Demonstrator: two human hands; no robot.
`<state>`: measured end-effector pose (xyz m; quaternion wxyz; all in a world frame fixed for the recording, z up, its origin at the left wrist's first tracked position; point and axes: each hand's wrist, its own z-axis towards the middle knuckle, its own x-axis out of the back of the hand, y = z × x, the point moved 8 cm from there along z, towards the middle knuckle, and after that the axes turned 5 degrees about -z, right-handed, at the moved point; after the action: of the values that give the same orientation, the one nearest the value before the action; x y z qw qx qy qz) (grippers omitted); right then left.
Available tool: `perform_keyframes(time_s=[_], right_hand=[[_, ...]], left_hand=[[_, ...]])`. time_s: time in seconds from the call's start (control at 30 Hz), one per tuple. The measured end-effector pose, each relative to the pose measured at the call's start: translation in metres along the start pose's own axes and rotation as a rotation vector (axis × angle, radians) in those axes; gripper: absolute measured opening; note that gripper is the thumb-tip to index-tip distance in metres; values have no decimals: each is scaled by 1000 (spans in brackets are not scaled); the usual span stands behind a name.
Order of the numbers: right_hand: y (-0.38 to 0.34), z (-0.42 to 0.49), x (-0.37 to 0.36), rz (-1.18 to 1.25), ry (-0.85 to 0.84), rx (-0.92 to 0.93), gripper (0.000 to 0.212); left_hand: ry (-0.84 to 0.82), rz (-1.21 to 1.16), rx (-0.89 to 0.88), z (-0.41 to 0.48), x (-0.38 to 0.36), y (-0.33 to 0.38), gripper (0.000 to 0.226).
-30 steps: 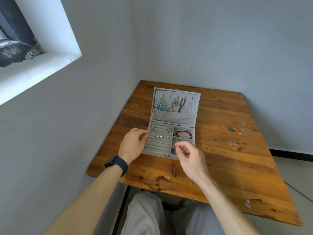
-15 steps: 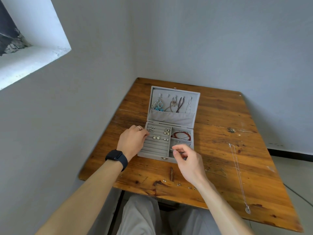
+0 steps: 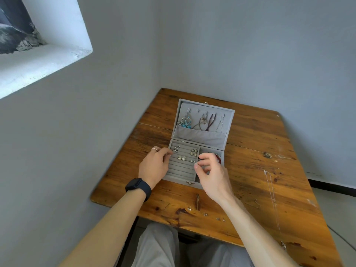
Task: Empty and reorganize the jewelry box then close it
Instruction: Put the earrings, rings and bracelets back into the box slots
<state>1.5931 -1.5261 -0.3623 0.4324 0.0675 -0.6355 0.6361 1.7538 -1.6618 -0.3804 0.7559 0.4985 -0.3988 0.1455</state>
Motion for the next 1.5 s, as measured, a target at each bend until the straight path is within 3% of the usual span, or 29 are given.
perform_keyframes(time_s=[0.13,0.27,0.6,0.9,1.5], right_hand=[[-17,28,-15,-165,-50,66,10],[-28,49,-37,-288,-114,123,16],[-49,60,-69,-542,-75,266,18],[-44,62,-70,-586,-17,209,15],[-46,63,-62,-574,-154,167,29]], left_hand=[[70,-70,-22,-5,3,-4,21],[108,-75,-70,-16,0,-8,24],[124,-37,-109,-17,-2,-10,33],[136,-35,-89,-17,-1,-14,34],[89,-65,-101,-19,0,-14,31]])
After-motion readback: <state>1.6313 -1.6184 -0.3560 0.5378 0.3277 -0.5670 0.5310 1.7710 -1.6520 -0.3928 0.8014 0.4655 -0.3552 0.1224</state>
